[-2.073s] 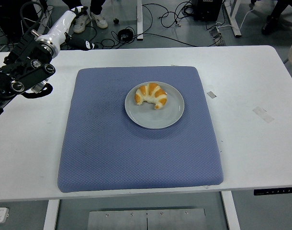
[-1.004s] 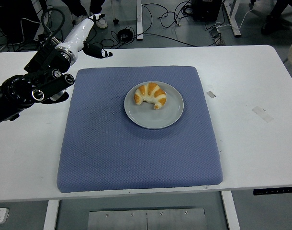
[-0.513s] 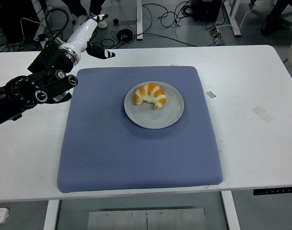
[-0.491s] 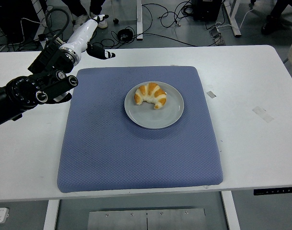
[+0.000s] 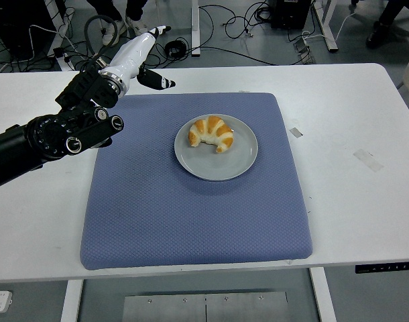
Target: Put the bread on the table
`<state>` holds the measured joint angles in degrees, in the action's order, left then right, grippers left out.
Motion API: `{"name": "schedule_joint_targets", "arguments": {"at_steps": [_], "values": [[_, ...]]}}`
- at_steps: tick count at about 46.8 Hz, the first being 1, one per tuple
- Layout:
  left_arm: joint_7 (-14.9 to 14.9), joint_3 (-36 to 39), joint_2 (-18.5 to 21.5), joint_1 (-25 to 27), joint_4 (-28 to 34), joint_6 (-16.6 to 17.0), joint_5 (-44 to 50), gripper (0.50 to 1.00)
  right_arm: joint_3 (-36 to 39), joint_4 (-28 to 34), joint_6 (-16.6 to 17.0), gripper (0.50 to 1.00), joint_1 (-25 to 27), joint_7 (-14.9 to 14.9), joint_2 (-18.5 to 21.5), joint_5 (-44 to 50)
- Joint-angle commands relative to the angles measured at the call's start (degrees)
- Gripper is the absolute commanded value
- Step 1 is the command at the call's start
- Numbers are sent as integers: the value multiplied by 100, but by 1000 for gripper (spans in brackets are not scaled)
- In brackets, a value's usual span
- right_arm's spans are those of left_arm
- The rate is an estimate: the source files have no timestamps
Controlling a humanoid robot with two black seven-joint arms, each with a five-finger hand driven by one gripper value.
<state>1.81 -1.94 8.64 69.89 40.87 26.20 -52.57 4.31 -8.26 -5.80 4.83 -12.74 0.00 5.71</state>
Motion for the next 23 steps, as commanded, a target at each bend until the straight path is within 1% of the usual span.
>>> {"name": "schedule_joint_targets", "arguments": {"at_steps": [1,6,12,17,23], "values": [[-14,1,-20,-10,8,-10,-52,972,0,0,0,1000,0,0,0,0],[-23,1,-21,-19,79,-63,-60,972,0,0,0,1000,0,0,0,0],[-172,176,-12,-28,342,-80,-87,972,0,0,0,1000,0,0,0,0],[-198,264,-29,7,378,-80,-78,972,0,0,0,1000,0,0,0,0],[-322,282,-126,25,439,-98,-52,972,0,0,0,1000,0,0,0,0]]}}
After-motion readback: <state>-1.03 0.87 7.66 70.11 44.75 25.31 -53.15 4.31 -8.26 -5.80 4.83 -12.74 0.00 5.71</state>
